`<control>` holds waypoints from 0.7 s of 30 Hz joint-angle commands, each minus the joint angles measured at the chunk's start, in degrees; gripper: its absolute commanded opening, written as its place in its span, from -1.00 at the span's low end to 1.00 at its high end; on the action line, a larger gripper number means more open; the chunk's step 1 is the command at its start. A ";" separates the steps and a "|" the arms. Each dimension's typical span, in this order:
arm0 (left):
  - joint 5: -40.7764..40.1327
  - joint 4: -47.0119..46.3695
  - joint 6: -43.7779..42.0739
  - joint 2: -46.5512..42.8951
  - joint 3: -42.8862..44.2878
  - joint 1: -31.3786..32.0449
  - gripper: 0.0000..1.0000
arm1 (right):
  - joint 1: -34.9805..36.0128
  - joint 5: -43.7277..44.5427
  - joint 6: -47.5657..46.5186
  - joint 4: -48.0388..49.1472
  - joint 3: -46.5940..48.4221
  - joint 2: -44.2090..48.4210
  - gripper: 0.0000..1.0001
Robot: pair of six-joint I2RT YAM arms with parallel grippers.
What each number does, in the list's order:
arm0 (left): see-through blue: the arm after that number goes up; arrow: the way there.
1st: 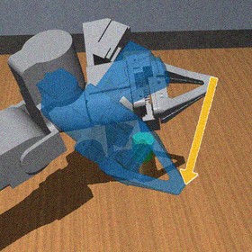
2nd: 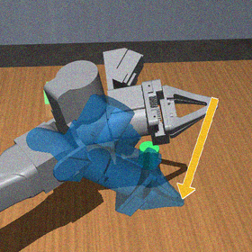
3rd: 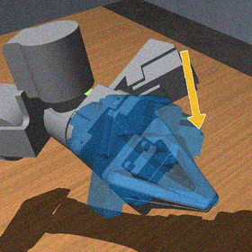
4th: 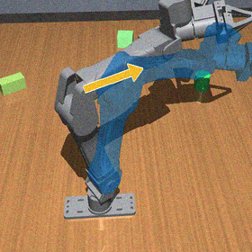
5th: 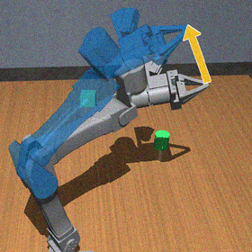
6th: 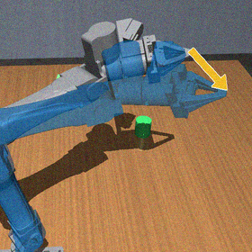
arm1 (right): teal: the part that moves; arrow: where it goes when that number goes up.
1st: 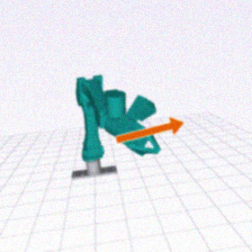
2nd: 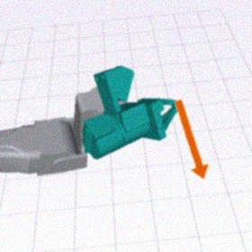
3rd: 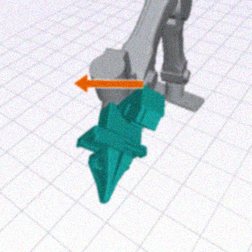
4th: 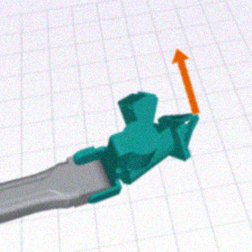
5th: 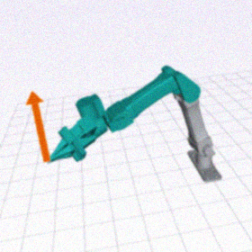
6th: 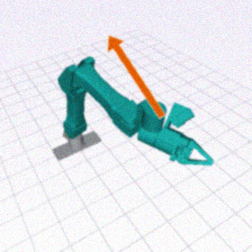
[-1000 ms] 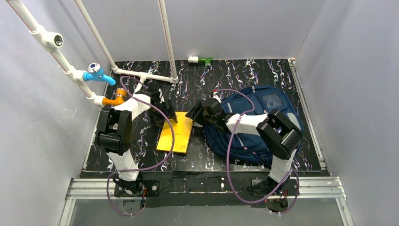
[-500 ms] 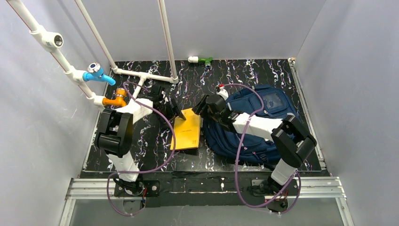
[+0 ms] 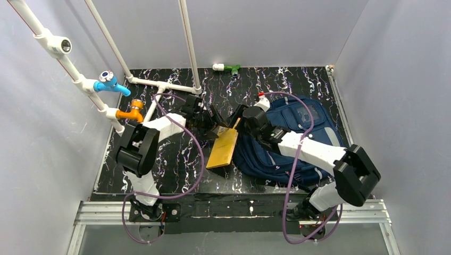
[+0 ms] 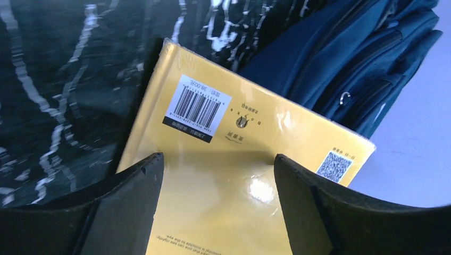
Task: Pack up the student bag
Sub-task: Adjust the book at the center of the board.
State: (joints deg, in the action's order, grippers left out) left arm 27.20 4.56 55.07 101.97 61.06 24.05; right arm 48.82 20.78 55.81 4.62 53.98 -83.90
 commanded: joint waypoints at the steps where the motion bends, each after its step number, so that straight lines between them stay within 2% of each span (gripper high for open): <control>1: 4.31 -6.40 5.66 5.10 0.88 7.30 0.47 | 3.21 -9.74 -0.31 3.20 -0.32 3.68 0.47; 5: 3.59 -6.45 5.71 5.10 0.57 8.04 0.47 | 2.17 -6.83 -7.75 -11.70 3.58 4.68 0.58; 7: 3.22 -6.46 5.51 4.91 0.04 8.11 0.47 | 2.16 -6.18 -9.99 -16.12 4.30 5.67 0.60; 14: 2.40 -6.85 6.29 5.14 -1.14 9.46 0.47 | 2.16 -5.79 -8.84 -21.44 1.78 10.68 0.66; 21: 0.77 -7.01 7.49 5.09 -1.20 10.71 0.47 | 2.15 -0.69 -12.39 -29.31 3.43 13.15 0.77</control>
State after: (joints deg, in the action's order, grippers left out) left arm 26.57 -4.67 61.36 105.43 61.52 32.29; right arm 50.89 16.86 46.24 -18.79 55.68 -72.66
